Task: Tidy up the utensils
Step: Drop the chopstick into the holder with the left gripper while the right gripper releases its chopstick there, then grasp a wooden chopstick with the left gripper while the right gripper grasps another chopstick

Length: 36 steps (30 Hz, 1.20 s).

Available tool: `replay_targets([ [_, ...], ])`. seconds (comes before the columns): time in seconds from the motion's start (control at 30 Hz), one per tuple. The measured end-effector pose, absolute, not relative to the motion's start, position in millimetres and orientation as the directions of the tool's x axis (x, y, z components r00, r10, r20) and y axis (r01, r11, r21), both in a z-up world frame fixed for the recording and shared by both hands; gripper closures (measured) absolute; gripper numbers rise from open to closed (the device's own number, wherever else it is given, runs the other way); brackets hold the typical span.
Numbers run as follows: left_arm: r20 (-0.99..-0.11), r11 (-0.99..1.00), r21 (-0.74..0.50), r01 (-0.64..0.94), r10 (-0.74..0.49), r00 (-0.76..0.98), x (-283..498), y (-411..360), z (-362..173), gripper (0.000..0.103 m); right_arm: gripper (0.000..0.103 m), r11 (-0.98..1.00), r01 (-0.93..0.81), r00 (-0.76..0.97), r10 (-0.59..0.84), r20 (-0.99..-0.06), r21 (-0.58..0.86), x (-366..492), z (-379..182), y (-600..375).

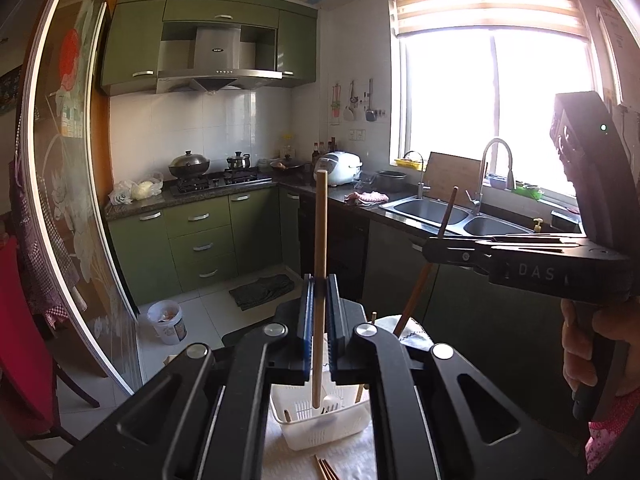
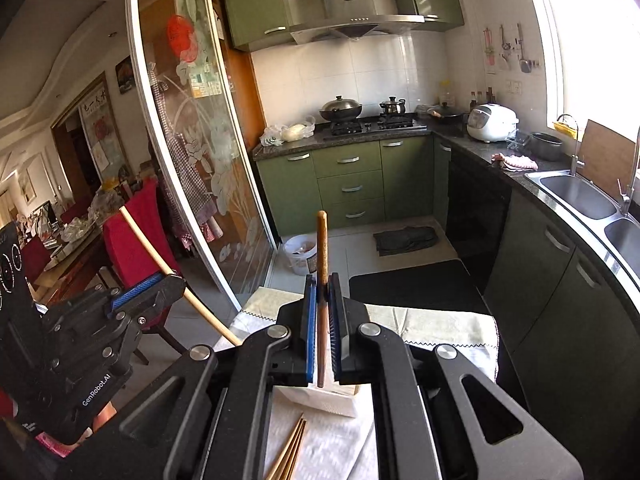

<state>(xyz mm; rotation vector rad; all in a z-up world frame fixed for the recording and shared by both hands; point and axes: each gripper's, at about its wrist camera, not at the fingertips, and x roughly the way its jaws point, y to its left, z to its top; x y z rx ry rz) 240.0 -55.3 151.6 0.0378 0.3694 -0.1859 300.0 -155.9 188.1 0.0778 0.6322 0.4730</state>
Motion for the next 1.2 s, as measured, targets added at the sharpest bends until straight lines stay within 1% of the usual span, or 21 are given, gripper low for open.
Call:
replay_targets([
  [0.17,-0.433,0.988,-0.006,0.154,-0.141,0.890,278.5,-52.3,116.6,0.097,0.096,0.904,-0.371,0.667,0.418,-0.616,0.211,334.1,143.8,-148.5],
  [0.3,-0.498,0.988,-0.017,0.154,-0.142,0.855,298.1,-50.2,90.8,0.097,0.096,0.900,-0.383,0.621,0.419,-0.663,0.210,346.7,106.8,-140.6],
  [0.43,-0.527,0.986,-0.020,0.164,-0.150,0.837,299.0,-46.9,79.1,0.097,0.095,0.899,-0.391,0.601,0.411,-0.686,0.197,348.1,88.6,-134.4],
  [0.47,-0.529,0.986,-0.019,0.167,-0.152,0.835,296.8,-47.4,79.3,0.094,0.094,0.898,-0.393,0.597,0.413,-0.688,0.198,347.3,86.9,-133.9],
  [0.5,-0.529,0.985,-0.019,0.170,-0.154,0.835,294.5,-47.9,80.4,0.091,0.089,0.899,-0.392,0.598,0.412,-0.688,0.197,345.7,86.5,-133.1],
  [0.53,-0.527,0.985,-0.020,0.170,-0.155,0.835,292.2,-47.4,82.5,0.085,0.086,0.901,-0.391,0.603,0.407,-0.687,0.190,343.8,87.6,-132.7],
  [0.57,-0.524,0.985,-0.021,0.173,-0.159,0.837,288.9,-47.3,85.3,0.081,0.086,0.902,-0.391,0.610,0.403,-0.682,0.184,341.0,89.4,-132.2],
  [0.7,-0.510,0.983,-0.028,0.184,-0.172,0.843,270.1,-47.8,99.0,0.079,0.085,0.895,-0.398,0.631,0.426,-0.648,0.201,321.5,103.8,-139.0],
  [0.73,-0.513,0.981,-0.036,0.191,-0.182,0.839,263.4,-47.4,101.0,0.078,0.079,0.891,-0.403,0.637,0.438,-0.634,0.210,313.4,108.7,-143.3],
  [0.8,-0.536,0.977,-0.051,0.207,-0.201,0.820,250.3,-47.2,98.8,0.072,0.071,0.883,-0.413,0.648,0.457,-0.610,0.223,294.1,113.9,-154.4],
  [0.83,-0.558,0.976,-0.061,0.209,-0.207,0.804,243.8,-46.4,93.7,0.067,0.070,0.880,-0.416,0.650,0.463,-0.603,0.228,281.9,113.1,-160.5],
  [0.87,-0.587,0.975,-0.075,0.209,-0.213,0.781,238.0,-45.3,85.2,0.065,0.070,0.877,-0.419,0.647,0.470,-0.600,0.235,270.6,108.9,-166.4],
  [0.97,-0.707,0.974,-0.109,0.199,-0.217,0.673,225.9,-44.3,39.7,0.065,0.070,0.872,-0.416,0.623,0.481,-0.617,0.260,240.8,83.0,-183.9],
  [1.07,-0.818,0.978,-0.110,0.179,-0.191,0.543,223.4,-46.6,-19.0,0.065,0.070,0.873,-0.392,0.582,0.479,-0.658,0.289,220.1,45.2,-198.5],
  [1.2,-0.905,0.985,-0.121,0.125,-0.161,0.394,236.5,-45.1,-83.9,0.067,0.070,0.875,-0.356,0.516,0.477,-0.711,0.329,207.9,-0.2,-214.5],
])
